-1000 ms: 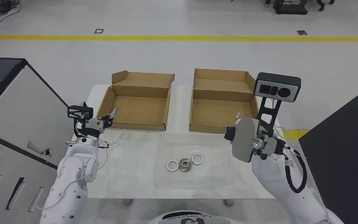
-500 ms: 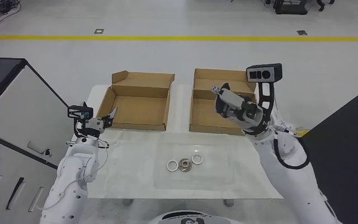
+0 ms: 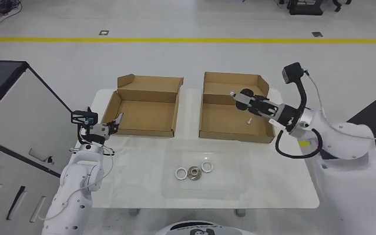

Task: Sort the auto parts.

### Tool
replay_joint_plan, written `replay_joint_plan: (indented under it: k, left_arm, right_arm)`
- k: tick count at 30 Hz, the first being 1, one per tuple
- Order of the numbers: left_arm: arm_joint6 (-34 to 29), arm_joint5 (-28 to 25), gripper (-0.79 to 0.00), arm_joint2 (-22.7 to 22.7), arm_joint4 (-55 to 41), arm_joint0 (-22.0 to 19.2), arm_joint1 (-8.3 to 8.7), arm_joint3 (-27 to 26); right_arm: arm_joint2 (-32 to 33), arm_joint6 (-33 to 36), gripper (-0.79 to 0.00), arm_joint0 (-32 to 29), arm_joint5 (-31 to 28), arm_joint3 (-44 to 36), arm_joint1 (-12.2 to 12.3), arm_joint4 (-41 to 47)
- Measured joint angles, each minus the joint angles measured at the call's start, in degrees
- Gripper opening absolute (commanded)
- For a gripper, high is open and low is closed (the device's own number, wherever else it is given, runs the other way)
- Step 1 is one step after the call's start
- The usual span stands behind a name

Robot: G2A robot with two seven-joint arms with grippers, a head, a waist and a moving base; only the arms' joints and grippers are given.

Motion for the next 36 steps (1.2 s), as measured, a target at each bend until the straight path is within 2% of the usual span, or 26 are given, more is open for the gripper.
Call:
replay_joint_plan:
  k: [3,8,18,27,36]
  left_arm:
    - [0.0,0.0,0.0,0.0,0.0,0.0,0.0,0.0]
    - [0.0,0.0,0.0,0.0,0.0,0.0,0.0,0.0]
    - [0.0,0.0,0.0,0.0,0.0,0.0,0.0,0.0]
    - [0.0,0.0,0.0,0.0,0.0,0.0,0.0,0.0]
    - [0.0,0.0,0.0,0.0,0.0,0.0,0.0,0.0]
  right_arm:
    - [0.6,3.4,-0.785,2.3,2.1,0.0,0.7,-7.7]
    - [-1.3,9.6,-0.785,7.5,3.0,2.1,1.7,-15.9]
    - [-12.1,22.6,-0.785,25.0,0.8,15.1,2.4,-23.5]
    - [-25.3,26.6,-0.785,37.4,-3.4,29.2,1.2,-28.3]
    - [-36.3,26.7,-0.785,43.1,-5.4,39.6,-0.8,-30.6]
